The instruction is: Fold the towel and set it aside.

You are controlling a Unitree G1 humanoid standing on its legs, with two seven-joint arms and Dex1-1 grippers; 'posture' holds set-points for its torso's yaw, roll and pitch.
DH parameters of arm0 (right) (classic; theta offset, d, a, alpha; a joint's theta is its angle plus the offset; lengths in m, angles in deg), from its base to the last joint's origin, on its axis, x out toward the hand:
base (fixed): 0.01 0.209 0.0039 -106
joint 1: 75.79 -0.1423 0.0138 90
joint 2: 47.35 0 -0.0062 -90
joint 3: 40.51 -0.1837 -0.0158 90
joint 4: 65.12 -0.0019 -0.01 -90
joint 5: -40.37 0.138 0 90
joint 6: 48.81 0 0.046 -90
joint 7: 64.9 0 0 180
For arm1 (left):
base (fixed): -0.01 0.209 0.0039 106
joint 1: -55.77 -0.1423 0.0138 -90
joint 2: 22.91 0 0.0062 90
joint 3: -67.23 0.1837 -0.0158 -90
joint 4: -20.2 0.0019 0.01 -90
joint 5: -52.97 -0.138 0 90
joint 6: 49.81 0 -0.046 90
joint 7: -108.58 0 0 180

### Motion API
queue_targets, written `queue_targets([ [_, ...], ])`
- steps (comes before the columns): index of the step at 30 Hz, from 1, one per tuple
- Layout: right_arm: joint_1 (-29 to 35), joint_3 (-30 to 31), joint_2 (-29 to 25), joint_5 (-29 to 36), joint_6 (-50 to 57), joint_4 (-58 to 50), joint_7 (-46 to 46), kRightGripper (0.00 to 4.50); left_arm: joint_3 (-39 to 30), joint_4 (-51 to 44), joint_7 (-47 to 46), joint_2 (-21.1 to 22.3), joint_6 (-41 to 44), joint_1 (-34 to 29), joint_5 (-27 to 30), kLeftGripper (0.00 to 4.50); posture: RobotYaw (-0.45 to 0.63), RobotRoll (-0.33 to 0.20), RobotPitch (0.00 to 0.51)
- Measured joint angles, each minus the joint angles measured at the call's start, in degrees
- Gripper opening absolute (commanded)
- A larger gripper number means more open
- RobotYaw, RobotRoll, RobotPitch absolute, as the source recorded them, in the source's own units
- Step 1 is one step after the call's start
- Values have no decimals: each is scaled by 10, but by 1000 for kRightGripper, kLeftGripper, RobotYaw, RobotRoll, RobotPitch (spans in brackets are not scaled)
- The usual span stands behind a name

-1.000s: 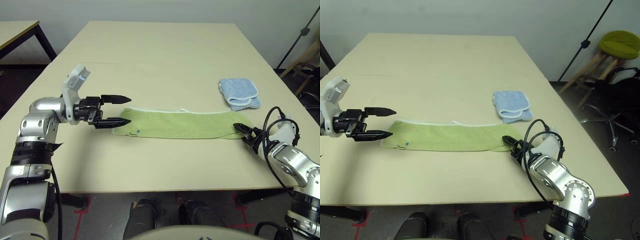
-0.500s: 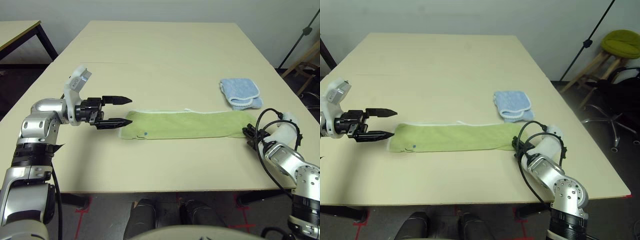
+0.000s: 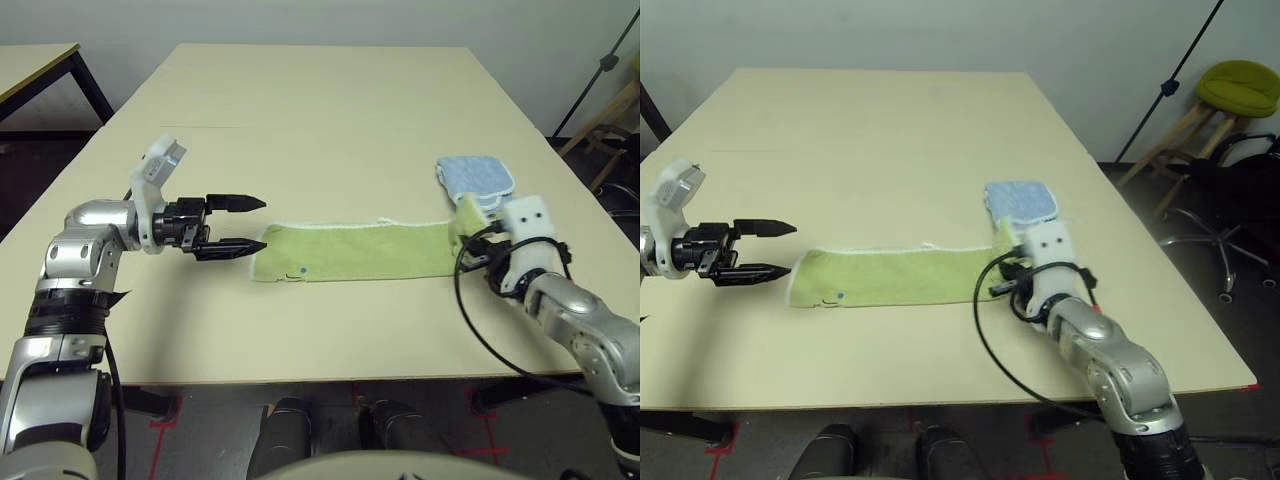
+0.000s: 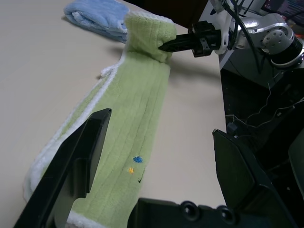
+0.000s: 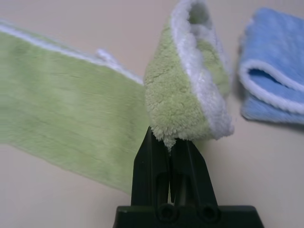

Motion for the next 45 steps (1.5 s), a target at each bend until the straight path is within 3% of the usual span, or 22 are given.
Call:
queue_targets([
  [12,-87,62,65,-36,73,39,-64,15,-1,-19,-14,1,0,-18,2,4500,84,0,84],
  [26,-105,95,79,-63,125,62,-127,15,-1,-27,-40,1,0,-38,0,4500,102,0,79],
  [33,-105,89,75,-35,171,37,-177,2504,5,-24,-68,-5,11,-33,-12,4500,102,0,79],
  [38,-129,78,13,-18,184,11,-235,4355,19,-11,-92,-11,18,-19,-30,4500,75,0,74],
  [42,-153,42,-17,24,215,-7,-274,4433,19,-4,-109,-22,18,-4,-37,4500,71,0,75],
  [45,-165,-33,-16,85,255,-5,-295,4433,19,0,-128,-38,8,5,-41,4500,67,0,74],
])
